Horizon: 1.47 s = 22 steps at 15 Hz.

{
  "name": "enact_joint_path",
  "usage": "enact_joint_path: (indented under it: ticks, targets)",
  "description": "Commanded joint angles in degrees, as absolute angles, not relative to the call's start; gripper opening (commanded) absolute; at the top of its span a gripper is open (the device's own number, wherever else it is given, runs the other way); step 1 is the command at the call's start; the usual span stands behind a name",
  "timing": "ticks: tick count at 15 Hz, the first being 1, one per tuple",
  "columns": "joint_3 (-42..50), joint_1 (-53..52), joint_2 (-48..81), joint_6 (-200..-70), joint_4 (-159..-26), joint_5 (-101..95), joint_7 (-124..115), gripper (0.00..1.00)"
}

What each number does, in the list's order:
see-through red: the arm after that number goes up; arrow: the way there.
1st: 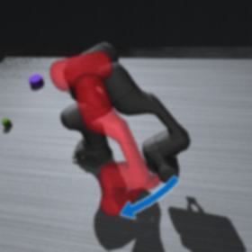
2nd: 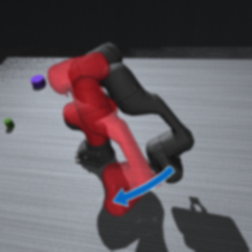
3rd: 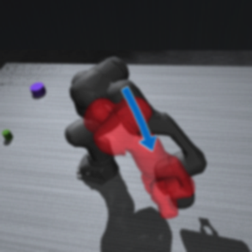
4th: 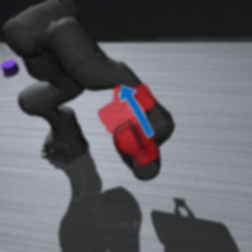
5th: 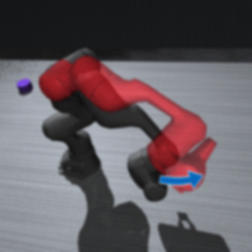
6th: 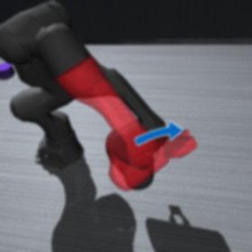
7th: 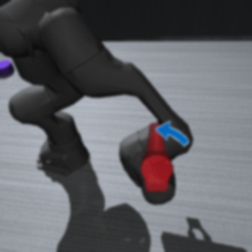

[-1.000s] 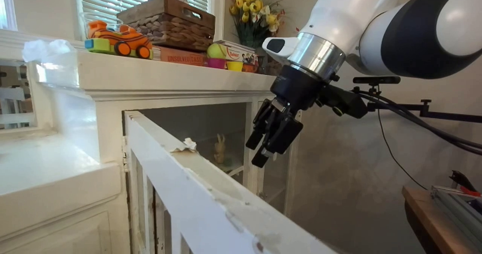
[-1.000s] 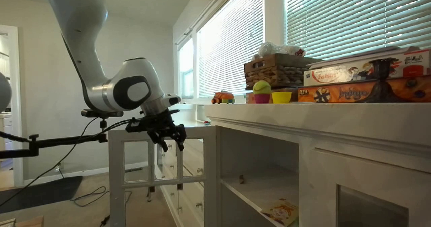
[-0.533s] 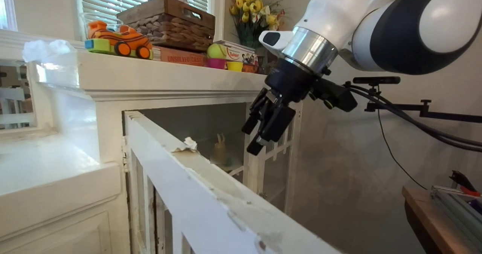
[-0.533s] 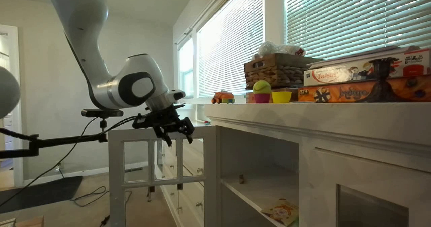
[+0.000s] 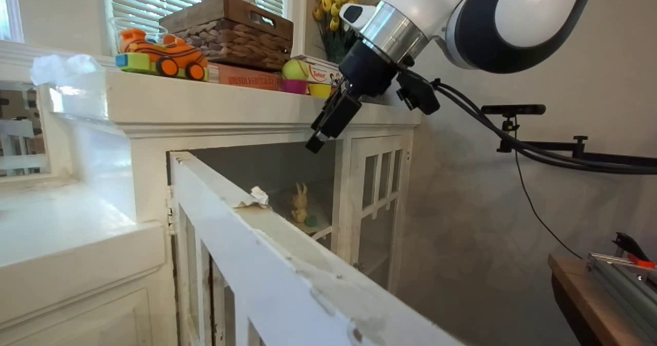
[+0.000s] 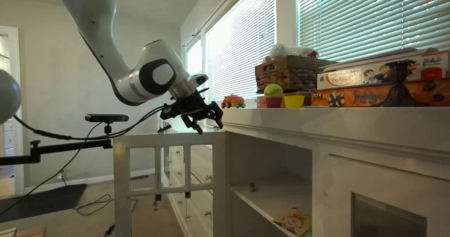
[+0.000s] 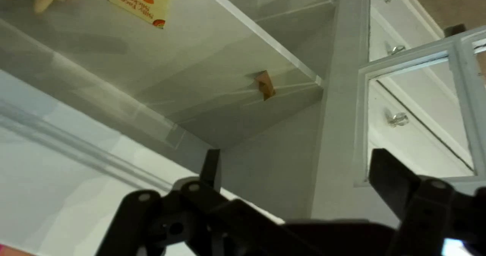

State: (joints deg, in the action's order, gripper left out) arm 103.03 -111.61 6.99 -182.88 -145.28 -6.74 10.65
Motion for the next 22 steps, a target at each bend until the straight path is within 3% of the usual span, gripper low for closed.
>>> enact_joint_path:
  ticks: [1,14,15,22]
  targets:
    - [106.8,-114.7,12.5,-184.9,-144.9,-3.9,8.1,1.00]
    - [139.2,-145.0,21.6,-182.3,-149.0,7.5,7.7,1.00]
    - [134.9,-140.9,21.8,-183.1,-148.7,8.6,7.4,1.00]
    - [138.3,-139.8,29.7,-185.4,-156.2,10.1,5.8,1.00]
